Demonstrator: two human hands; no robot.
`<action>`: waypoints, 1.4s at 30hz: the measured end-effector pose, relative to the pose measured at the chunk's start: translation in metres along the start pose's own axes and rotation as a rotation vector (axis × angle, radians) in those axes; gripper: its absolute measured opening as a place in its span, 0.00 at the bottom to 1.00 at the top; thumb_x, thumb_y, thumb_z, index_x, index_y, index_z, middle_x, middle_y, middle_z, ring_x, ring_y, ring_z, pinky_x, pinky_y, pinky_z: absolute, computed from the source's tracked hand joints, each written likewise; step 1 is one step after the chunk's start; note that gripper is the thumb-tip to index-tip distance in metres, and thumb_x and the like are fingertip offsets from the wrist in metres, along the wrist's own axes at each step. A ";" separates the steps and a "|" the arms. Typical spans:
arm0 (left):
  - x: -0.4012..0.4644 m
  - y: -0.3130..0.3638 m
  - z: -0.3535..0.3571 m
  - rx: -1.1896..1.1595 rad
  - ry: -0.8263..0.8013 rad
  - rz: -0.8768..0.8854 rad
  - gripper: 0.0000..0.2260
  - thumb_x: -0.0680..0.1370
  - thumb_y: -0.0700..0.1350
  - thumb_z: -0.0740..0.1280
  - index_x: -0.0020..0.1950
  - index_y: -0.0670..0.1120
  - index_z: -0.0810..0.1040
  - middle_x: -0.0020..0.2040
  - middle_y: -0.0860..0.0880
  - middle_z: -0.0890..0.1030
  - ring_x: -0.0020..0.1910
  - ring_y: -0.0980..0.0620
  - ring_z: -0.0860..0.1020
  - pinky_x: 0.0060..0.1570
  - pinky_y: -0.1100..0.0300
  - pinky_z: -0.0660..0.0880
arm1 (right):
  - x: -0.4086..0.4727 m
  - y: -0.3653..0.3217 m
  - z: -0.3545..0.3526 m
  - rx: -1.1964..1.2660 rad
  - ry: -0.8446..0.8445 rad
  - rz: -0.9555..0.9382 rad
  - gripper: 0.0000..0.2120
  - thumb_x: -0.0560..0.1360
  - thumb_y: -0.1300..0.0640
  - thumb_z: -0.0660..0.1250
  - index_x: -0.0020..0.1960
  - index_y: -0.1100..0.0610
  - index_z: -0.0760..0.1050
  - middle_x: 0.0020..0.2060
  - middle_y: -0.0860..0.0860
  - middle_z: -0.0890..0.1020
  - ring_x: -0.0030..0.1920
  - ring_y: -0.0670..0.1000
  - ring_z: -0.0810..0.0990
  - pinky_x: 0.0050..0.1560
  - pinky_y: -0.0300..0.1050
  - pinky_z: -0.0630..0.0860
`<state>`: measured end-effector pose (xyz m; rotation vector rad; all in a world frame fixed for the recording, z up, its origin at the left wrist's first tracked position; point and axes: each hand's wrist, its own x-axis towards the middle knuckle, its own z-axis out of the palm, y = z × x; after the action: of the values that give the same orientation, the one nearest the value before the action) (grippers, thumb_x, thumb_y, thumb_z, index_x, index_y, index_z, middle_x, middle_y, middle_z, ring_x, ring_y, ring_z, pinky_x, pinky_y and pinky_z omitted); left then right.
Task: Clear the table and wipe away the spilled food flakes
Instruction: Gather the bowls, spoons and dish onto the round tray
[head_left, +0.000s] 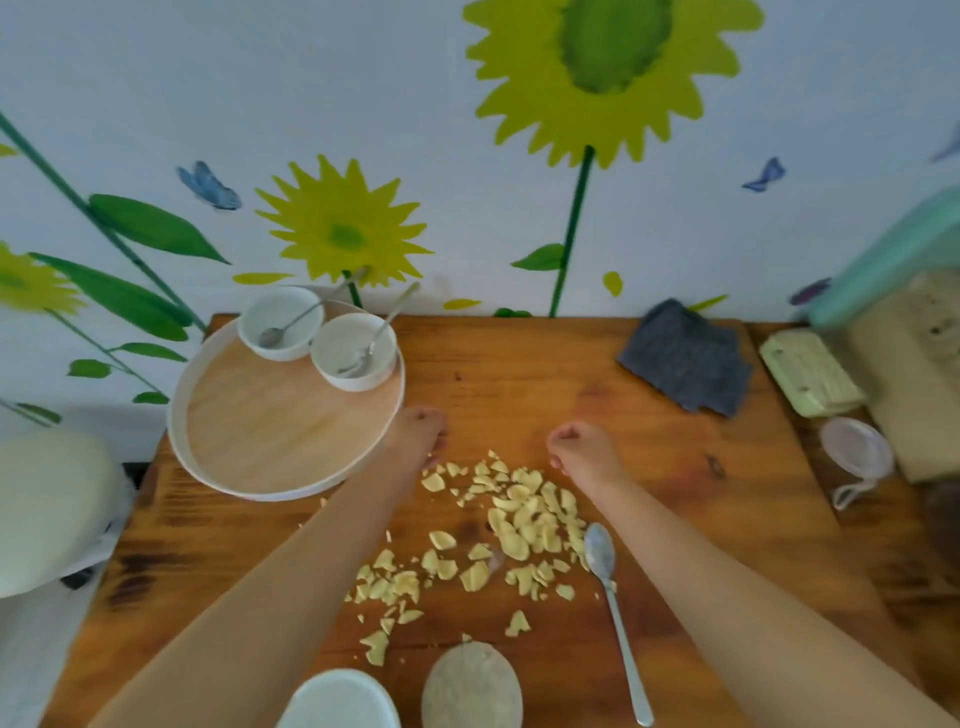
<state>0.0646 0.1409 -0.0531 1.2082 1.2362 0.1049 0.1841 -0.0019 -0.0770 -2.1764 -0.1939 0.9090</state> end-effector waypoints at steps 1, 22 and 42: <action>-0.006 -0.008 0.016 0.033 -0.045 -0.015 0.08 0.79 0.38 0.59 0.40 0.46 0.72 0.35 0.48 0.73 0.31 0.54 0.71 0.26 0.64 0.68 | -0.007 0.015 -0.011 -0.060 0.020 -0.003 0.06 0.75 0.61 0.62 0.40 0.56 0.73 0.37 0.52 0.77 0.39 0.52 0.78 0.38 0.43 0.72; -0.056 -0.067 0.091 0.103 -0.286 -0.155 0.05 0.78 0.38 0.60 0.46 0.45 0.75 0.39 0.49 0.76 0.36 0.55 0.74 0.37 0.62 0.72 | -0.080 0.103 -0.025 -0.800 -0.017 0.152 0.12 0.71 0.49 0.68 0.37 0.54 0.69 0.34 0.47 0.76 0.38 0.49 0.77 0.31 0.39 0.67; -0.102 -0.169 -0.137 0.181 0.311 -0.132 0.05 0.76 0.41 0.64 0.41 0.47 0.76 0.33 0.52 0.73 0.34 0.53 0.71 0.34 0.60 0.69 | -0.153 -0.019 0.126 -1.113 -1.023 -0.438 0.06 0.74 0.65 0.62 0.48 0.61 0.78 0.37 0.55 0.82 0.29 0.48 0.79 0.31 0.38 0.77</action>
<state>-0.1677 0.0908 -0.0892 1.2948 1.6225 0.0864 -0.0095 0.0252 -0.0382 -2.0907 -1.9594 1.8133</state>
